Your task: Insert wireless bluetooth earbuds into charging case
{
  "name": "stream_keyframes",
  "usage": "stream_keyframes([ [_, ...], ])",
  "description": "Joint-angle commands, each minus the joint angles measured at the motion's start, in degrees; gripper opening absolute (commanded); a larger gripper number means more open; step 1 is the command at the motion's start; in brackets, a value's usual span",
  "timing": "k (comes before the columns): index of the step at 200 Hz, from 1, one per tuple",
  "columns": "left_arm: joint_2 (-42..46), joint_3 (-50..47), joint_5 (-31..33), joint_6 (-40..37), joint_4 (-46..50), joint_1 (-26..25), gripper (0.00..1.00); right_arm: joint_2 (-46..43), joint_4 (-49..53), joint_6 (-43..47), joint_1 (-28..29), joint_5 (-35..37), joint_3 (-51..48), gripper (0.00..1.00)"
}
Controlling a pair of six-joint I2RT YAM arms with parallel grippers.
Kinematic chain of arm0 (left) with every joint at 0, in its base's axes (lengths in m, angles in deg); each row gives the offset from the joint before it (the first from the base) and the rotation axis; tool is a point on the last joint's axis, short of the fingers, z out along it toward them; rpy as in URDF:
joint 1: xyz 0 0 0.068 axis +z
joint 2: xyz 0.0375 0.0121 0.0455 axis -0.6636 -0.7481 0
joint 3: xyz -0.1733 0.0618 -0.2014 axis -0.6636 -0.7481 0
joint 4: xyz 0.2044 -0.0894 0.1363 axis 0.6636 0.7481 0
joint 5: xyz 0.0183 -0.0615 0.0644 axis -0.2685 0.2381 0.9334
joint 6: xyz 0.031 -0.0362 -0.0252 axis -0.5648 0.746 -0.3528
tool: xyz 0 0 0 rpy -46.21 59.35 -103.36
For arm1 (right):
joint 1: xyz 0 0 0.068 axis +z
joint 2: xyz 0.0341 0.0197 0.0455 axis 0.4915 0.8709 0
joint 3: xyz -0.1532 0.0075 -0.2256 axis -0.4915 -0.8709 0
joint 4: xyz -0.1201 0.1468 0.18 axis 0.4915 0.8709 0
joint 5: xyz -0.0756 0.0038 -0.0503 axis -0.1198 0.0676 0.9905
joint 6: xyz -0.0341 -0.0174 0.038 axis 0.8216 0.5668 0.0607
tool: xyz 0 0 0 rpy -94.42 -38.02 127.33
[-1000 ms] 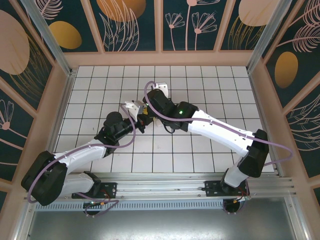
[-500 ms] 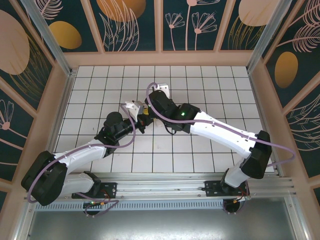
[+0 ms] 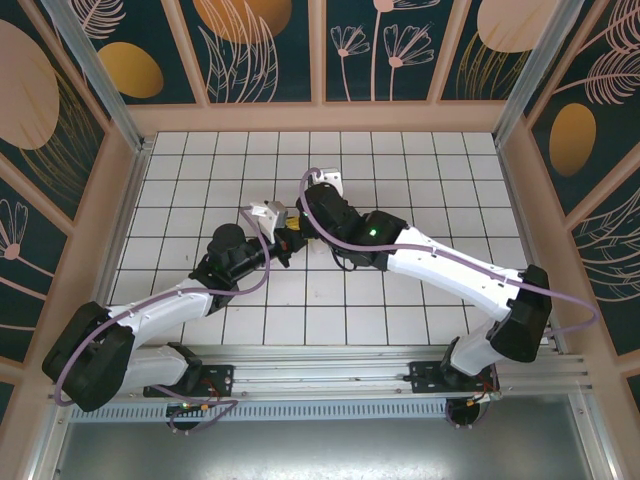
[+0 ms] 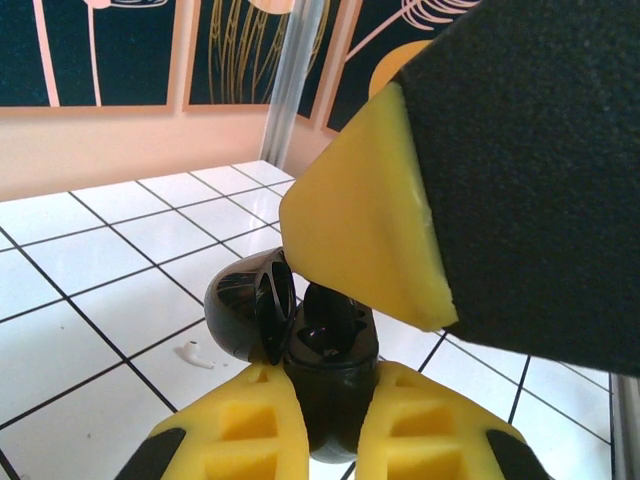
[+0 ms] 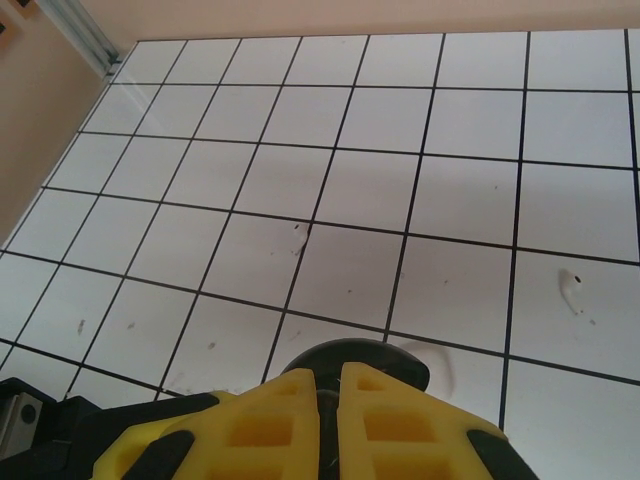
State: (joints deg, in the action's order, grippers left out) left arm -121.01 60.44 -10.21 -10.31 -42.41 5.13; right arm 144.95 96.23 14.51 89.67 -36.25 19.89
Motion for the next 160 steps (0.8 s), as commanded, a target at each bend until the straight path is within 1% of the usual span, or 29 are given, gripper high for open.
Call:
stream_keyframes([
  [1,0.6,2.1,0.8,3.3,-7.4,0.2,0.0,-1.3,-1.3,0.9,0.9,-2.2,-1.2,0.09],
  [42,0.6,1.5,1.0,5.9,-9.9,0.2,0.0,-1.3,-1.8,1.0,1.0,-1.3,-0.7,0.09],
  [89,-0.2,1.6,1.2,7.0,-12.5,0.2,0.0,-2.6,-3.2,0.9,0.9,-0.1,-1.3,0.09],
  [108,-0.3,2.0,1.2,6.7,-12.6,0.2,0.0,-2.4,-3.1,1.5,1.0,-1.0,-1.2,0.1],
  [138,-0.3,2.6,1.3,5.3,-11.9,0.2,0.0,-2.2,-3.4,3.5,0.6,-4.4,-1.1,0.1],
  [160,-0.3,2.8,1.4,4.9,-11.7,0.2,0.0,-2.7,-3.5,4.6,0.6,-4.7,-1.0,0.1],
])
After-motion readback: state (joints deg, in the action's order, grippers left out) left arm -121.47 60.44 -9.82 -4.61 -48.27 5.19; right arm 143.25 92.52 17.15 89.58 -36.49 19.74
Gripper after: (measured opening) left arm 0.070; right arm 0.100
